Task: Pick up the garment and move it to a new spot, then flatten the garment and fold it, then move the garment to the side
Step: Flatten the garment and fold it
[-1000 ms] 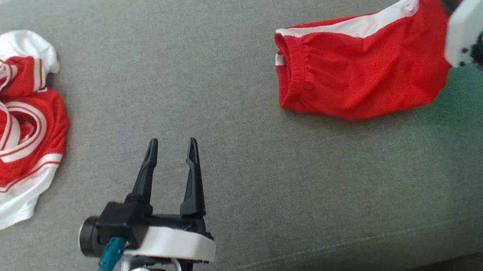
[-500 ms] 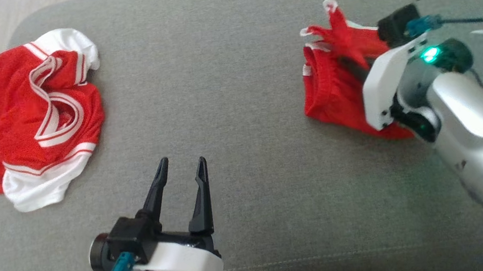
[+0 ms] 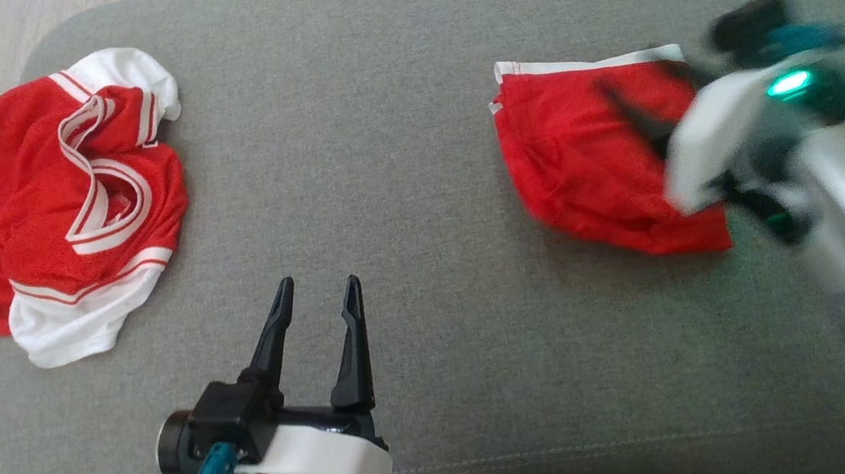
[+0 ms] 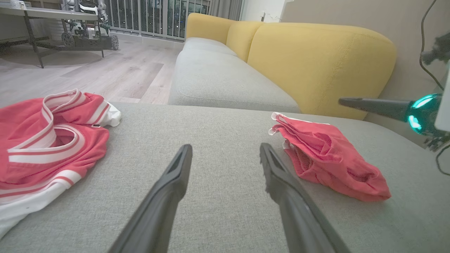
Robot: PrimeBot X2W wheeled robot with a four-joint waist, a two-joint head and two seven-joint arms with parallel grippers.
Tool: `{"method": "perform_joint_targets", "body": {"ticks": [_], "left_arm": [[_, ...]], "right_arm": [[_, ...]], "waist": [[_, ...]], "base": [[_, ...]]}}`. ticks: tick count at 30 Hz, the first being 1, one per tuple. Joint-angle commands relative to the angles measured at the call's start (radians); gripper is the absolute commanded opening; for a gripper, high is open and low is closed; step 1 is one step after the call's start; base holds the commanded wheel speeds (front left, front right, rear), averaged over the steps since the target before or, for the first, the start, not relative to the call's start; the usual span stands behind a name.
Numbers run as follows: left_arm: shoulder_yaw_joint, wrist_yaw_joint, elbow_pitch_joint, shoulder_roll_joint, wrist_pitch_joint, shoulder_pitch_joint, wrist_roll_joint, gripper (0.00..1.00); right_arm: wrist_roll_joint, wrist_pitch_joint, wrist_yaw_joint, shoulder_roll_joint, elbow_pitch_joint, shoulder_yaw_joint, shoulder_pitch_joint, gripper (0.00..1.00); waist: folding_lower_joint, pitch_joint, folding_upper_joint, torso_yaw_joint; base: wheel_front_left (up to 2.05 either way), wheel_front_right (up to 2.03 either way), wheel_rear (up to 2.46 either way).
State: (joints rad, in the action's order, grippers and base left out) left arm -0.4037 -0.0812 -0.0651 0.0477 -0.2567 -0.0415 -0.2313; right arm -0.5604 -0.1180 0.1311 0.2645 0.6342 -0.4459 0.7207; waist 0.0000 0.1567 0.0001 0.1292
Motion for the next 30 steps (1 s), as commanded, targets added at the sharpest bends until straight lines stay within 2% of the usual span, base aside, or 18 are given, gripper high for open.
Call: {"method": "perform_joint_targets", "body": {"ticks": [1,4,7,10,11,12,17,23,30], "left_arm": [[0.034,-0.008,0.04,0.003,-0.005,-0.02,-0.004,1.0],[0.035,-0.011,0.045,0.003,-0.005,-0.017,-0.007,1.0],[0.033,-0.014,0.049,0.003,-0.005,-0.016,-0.01,1.0],[0.03,-0.014,0.048,0.003,-0.005,-0.02,-0.013,1.0],[0.03,-0.014,0.049,0.003,-0.005,-0.021,-0.013,1.0],[0.03,-0.014,0.049,0.003,-0.005,-0.023,-0.013,1.0],[0.03,-0.012,0.047,0.003,-0.005,-0.033,-0.011,1.0],[0.016,-0.013,0.041,0.003,-0.005,-0.045,-0.013,1.0],[0.007,-0.021,0.037,0.003,-0.005,-0.042,-0.014,1.0]], "right_arm": [[0.035,0.024,0.0,0.043,-0.05,0.035,-0.013,1.0],[0.112,0.052,0.0,0.102,-0.091,0.123,-0.066,1.0],[0.166,0.068,0.0,0.121,-0.134,0.178,-0.131,1.0],[0.191,0.079,0.0,0.111,-0.164,0.206,-0.187,1.0],[0.195,0.085,0.0,0.104,-0.174,0.207,-0.2,0.8],[0.201,0.092,0.0,0.097,-0.181,0.204,-0.21,0.0],[0.215,0.112,0.0,0.059,-0.17,0.158,-0.213,0.0],[0.261,0.106,0.0,-0.016,-0.041,0.1,-0.167,0.0],[0.195,0.122,0.0,-0.086,0.004,-0.05,-0.153,0.0]], "waist": [[0.0,-0.001,-0.0001,-0.002],[0.0,-0.001,-0.0001,0.001],[0.0,0.002,-0.0001,0.005],[0.0,0.007,-0.0001,0.012],[0.0,0.008,-0.0001,0.014],[0.0,0.01,-0.0001,0.016],[0.0,0.02,-0.0001,0.025],[0.0,0.024,-0.0001,0.043],[0.0,0.016,-0.0001,0.041]], "base": [[0.0,0.0,0.0],[0.0,0.0,0.0],[0.0,0.0,0.0],[0.0,0.0,0.0],[0.0,0.0,0.0],[0.0,0.0,0.0],[0.0,0.0,0.0],[0.0,0.0,0.0],[0.0,0.0,0.0]]}}
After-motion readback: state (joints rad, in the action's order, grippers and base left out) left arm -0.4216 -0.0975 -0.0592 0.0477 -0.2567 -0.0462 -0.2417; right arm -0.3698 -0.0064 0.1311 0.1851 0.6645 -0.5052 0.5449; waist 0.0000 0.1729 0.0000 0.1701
